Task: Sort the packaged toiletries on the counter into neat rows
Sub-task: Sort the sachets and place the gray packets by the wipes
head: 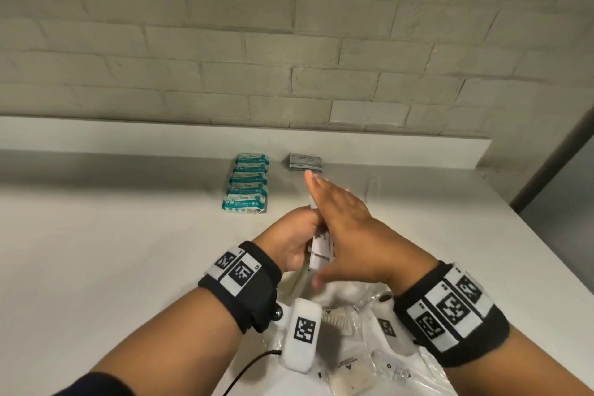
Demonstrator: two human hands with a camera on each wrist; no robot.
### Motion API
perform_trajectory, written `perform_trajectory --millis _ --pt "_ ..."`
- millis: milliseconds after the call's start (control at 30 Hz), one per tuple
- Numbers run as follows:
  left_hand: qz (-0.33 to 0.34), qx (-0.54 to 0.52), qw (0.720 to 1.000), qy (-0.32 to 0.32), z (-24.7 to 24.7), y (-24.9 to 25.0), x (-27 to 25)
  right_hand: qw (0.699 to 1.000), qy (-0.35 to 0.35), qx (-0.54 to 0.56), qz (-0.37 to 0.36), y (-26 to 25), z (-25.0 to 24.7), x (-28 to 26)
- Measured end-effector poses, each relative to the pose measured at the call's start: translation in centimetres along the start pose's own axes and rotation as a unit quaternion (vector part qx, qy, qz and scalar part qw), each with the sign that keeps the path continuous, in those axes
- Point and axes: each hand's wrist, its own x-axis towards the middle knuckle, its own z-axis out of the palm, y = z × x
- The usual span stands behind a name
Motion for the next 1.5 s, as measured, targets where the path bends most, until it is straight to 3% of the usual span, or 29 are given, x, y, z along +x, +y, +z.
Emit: perform_trajectory --millis 100,200,333,433,500,567,667,733,867,933,1000,1033,1067,1133,1167,1200,1367,1500 --pt "0.0 0.005 1.0 -0.005 -0.2 -0.1 0.2 0.998 0.06 0.009 0.001 0.4 -0.3 0.5" --pt "0.005 -0.02 1.0 -0.008 -0.2 0.0 0.2 0.999 0.04 -0.002 -0.014 0.7 -0.1 0.8" --pt "-0.016 -0.07 0.997 0.007 -0.3 0.1 0.5 0.995 0.068 -0.045 -0.051 0.8 0.8 1.7" --pt "0.02 -0.143 0.987 0.078 -0.7 0.2 1.5 0.994 0.022 0.103 0.024 1.2 0.6 2.3" --pt "0.072 -0.21 0.97 0.101 -1.4 0.5 2.2 0.956 0.04 0.274 0.099 1.7 0.6 2.9" --pt "0.122 -0.235 0.959 0.1 -2.0 1.0 3.0 0.895 0.053 0.409 0.172 2.4 1.0 3.9" --pt "0.151 -0.2 0.963 0.095 -2.2 1.2 4.3 0.775 0.04 0.595 0.21 3.1 1.9 5.5" --pt "0.147 -0.169 0.97 0.096 -2.4 0.8 5.2 0.734 0.054 0.638 0.228 3.6 2.3 6.5" --pt "0.142 -0.011 0.978 0.154 -5.2 0.5 7.8 0.771 0.054 0.574 0.27 6.1 2.6 8.3" --pt "0.142 0.106 0.964 0.2 -6.7 1.6 9.0 0.795 0.044 0.522 0.305 8.2 2.7 9.5" --pt "0.14 0.263 0.935 0.192 -7.3 3.6 9.6 0.819 0.025 0.464 0.337 10.3 3.1 11.1" --pt "0.126 0.361 0.91 0.158 -7.4 4.5 9.9 0.83 0.014 0.433 0.35 11.1 3.4 11.9" --pt "0.1 0.471 0.868 0.122 -7.4 5.4 10.5 0.841 0.003 0.407 0.356 11.8 3.7 12.8" --pt "0.038 0.662 0.747 0.06 -7.1 6.4 11.8 0.868 -0.012 0.358 0.343 12.8 4.3 14.9" --pt "0.014 0.712 0.701 0.041 -7.0 6.6 12.6 0.885 -0.021 0.327 0.331 13.1 4.5 15.9" --pt "0.008 0.735 0.677 0.034 -7.1 6.6 13.6 0.901 -0.036 0.291 0.319 13.3 4.5 16.9" --pt "0.068 0.777 0.624 0.05 -9.1 6.9 18.4 0.937 -0.062 0.16 0.304 15.6 4.2 20.8" --pt "0.06 0.801 0.594 0.043 -10.1 7.4 20.8 0.961 -0.077 0.044 0.261 17.0 4.3 22.0"
